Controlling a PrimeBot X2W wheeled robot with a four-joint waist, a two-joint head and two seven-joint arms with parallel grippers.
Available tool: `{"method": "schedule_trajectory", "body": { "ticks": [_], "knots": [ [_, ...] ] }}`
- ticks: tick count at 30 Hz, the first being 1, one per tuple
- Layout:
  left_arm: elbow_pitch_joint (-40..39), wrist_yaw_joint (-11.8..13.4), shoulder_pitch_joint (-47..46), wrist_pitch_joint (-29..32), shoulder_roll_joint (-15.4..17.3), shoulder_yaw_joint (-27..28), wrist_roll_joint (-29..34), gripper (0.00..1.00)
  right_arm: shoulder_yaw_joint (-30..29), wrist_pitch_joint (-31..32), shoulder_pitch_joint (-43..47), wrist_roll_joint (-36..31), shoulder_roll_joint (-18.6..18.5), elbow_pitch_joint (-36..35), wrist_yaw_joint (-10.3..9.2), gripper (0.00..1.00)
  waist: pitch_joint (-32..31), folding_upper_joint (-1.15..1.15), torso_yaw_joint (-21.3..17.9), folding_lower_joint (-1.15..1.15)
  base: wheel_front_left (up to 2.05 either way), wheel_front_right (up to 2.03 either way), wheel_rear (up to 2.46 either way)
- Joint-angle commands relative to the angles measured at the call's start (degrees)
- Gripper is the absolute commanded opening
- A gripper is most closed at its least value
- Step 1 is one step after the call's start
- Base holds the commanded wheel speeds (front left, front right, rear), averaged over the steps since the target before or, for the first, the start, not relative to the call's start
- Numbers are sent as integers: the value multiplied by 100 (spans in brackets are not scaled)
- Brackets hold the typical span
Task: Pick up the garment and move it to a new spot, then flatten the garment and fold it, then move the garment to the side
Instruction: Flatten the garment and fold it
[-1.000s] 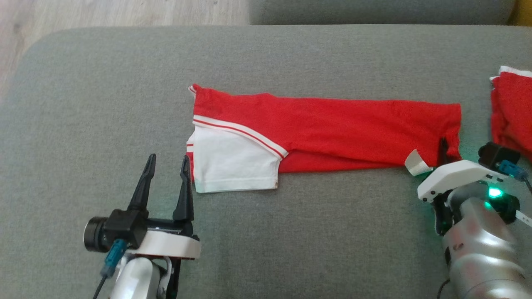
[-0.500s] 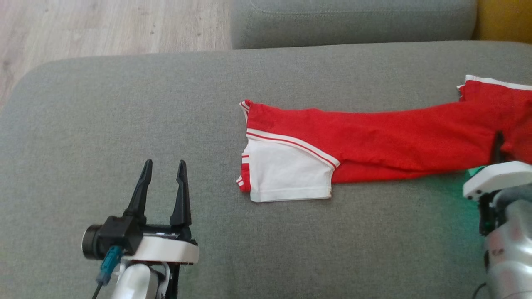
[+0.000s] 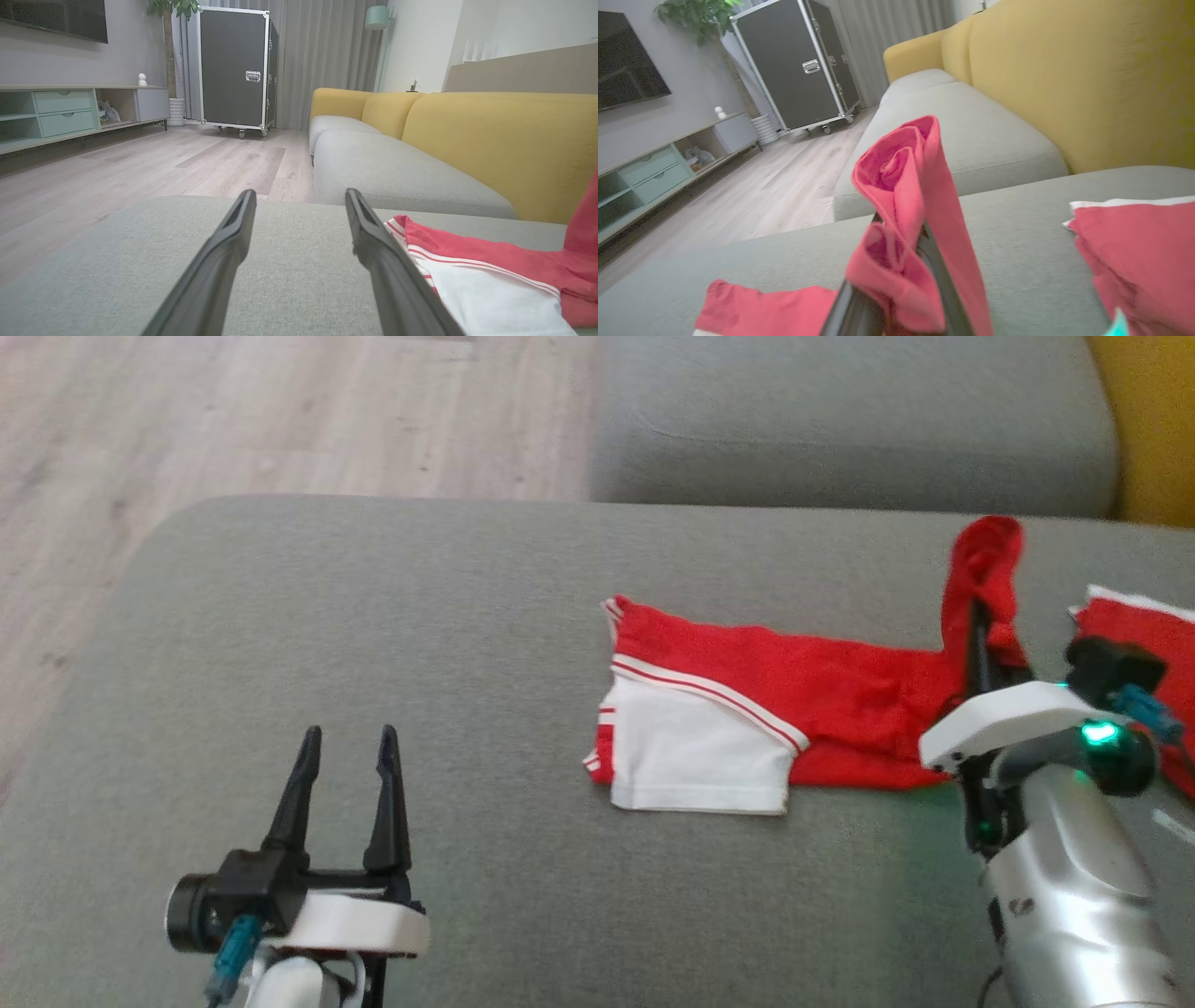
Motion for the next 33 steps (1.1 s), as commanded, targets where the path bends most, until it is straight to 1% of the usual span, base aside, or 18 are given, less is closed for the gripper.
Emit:
{"method": "schedule_trajectory", "body": {
  "ticks": [1,3,5,8,12,17,21,25,29,30,31,33],
  "knots": [
    [-162,-20,-195,-29,10,186,51,100,188,2,-152,41,70,-218,37,0,-122,0,187,1,0,0,0],
    [-108,-113,-222,-29,13,129,133,100,487,38,-136,263,81,-265,37,0,-160,0,356,1,0,0,0],
    [-93,-145,-266,-29,13,122,159,100,877,53,-127,597,84,-296,37,0,-179,0,536,1,0,0,0],
    [-79,-154,-307,-29,12,123,148,100,1413,44,-121,990,85,-282,37,0,-174,0,803,1,0,0,0],
    [-74,-156,-361,-29,11,44,101,100,1868,3,-192,1266,86,-62,37,0,-82,0,1137,1,0,0,0],
    [-69,-111,-426,-29,10,-58,33,100,2228,-65,-362,1425,86,405,37,0,83,0,1468,1,0,0,0],
    [-83,-80,-486,-29,10,-137,-36,100,2386,-110,-462,1475,87,796,37,0,220,0,1651,1,0,0,0],
    [-80,-29,-515,-29,10,-160,-50,100,2497,-132,-477,1570,87,1029,37,0,292,0,1730,1,0,0,0],
    [-112,16,-496,-29,10,-168,-89,100,2618,-138,-416,1613,87,1014,37,0,341,0,1714,1,0,0,0],
    [-113,25,-487,-29,10,-177,-100,100,2654,-139,-378,1664,87,944,37,38,349,0,1704,1,0,0,0],
    [-110,32,-480,-29,10,-188,-105,100,2763,-139,-313,1781,87,889,37,100,353,0,1694,1,0,0,0],
    [-100,43,-471,-29,10,-196,-105,100,3173,-140,-210,1971,87,807,37,100,351,0,1658,1,0,0,0]
  ]
}}
